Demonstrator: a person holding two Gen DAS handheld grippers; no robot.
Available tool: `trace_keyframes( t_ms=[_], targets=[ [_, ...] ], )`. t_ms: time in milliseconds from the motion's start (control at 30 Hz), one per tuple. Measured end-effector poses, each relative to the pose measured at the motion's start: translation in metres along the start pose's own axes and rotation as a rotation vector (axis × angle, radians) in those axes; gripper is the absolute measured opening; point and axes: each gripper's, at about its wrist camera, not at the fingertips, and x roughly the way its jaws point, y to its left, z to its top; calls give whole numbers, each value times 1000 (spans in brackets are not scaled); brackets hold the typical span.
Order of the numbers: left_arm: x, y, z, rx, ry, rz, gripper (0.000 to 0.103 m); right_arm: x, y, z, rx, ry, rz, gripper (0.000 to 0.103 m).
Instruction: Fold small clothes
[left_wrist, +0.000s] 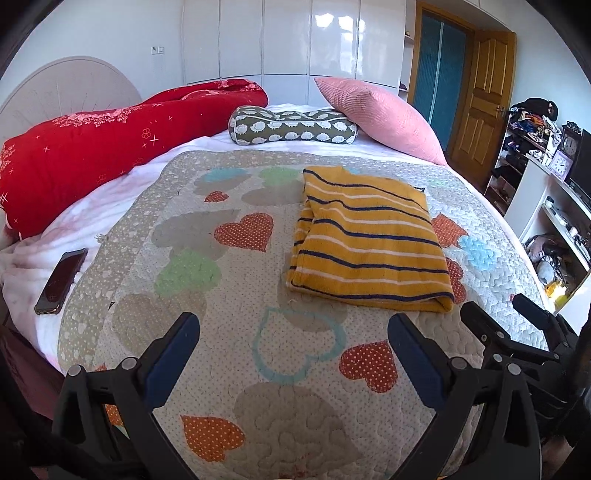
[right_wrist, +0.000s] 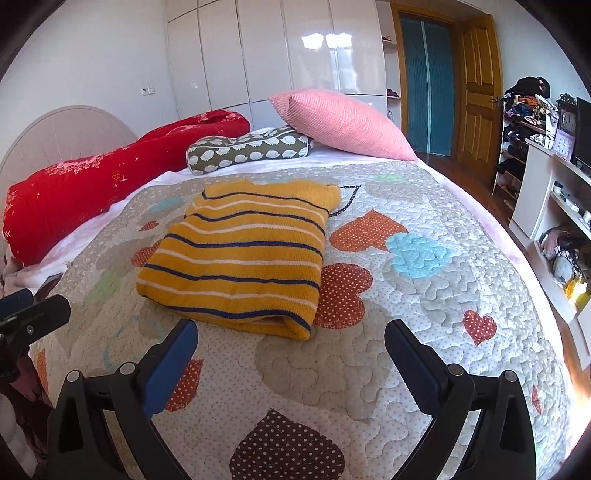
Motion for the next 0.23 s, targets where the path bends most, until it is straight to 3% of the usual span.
trace_keyframes(
  t_ms=[233],
  targets=[
    [17,-8,-12,34,58,25,102,13,7,-12,-68,52,-8,102]
  ],
)
